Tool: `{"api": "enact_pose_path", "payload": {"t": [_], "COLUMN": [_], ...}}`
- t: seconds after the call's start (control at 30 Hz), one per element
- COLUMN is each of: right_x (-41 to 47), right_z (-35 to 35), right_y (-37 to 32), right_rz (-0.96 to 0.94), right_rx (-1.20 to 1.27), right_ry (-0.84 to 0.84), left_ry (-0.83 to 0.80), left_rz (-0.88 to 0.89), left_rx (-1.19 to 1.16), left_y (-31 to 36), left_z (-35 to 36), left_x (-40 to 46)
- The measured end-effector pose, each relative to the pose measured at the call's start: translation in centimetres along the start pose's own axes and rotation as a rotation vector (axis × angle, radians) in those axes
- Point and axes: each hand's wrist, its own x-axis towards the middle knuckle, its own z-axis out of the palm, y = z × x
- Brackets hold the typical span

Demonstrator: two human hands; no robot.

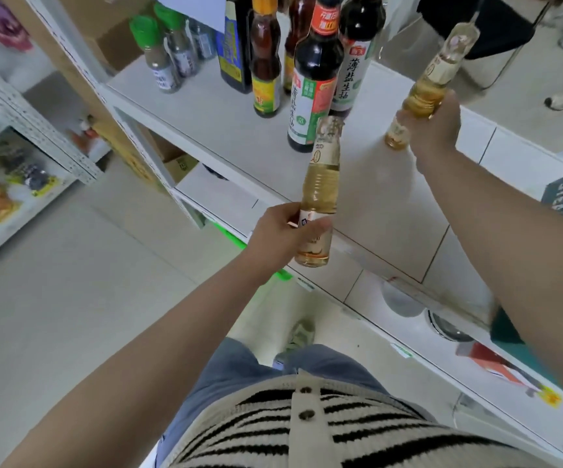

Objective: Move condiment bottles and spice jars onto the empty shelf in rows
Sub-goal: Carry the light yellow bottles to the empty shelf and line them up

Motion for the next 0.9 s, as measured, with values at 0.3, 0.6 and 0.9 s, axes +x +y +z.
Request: {"api": "enact_pose_path", "payload": {"t": [0.3, 0.6, 0.9], "right_x": [-17.3, -37.2, -49.8], "right_z": [-0.9, 9.2, 22.9], "right_y": [-2.0, -6.6, -15.1], "right_rz": [-0.12, 0.08, -0.008], "right_rx": [0.214, 0.286, 0.139], "right_ry": [-0.042, -0.661, -1.28], "left_ry": [0.012, 0.332, 0.811], "left_rz": [-0.093, -0.238, -0.259], "left_rx": [-0.116, -0.287, -0.522], "left_y": [-5.0, -13.2, -18.7], "left_z": [-6.5, -21.4, -33.6], "left_x": [-6.3, -19.7, -31.1]}}
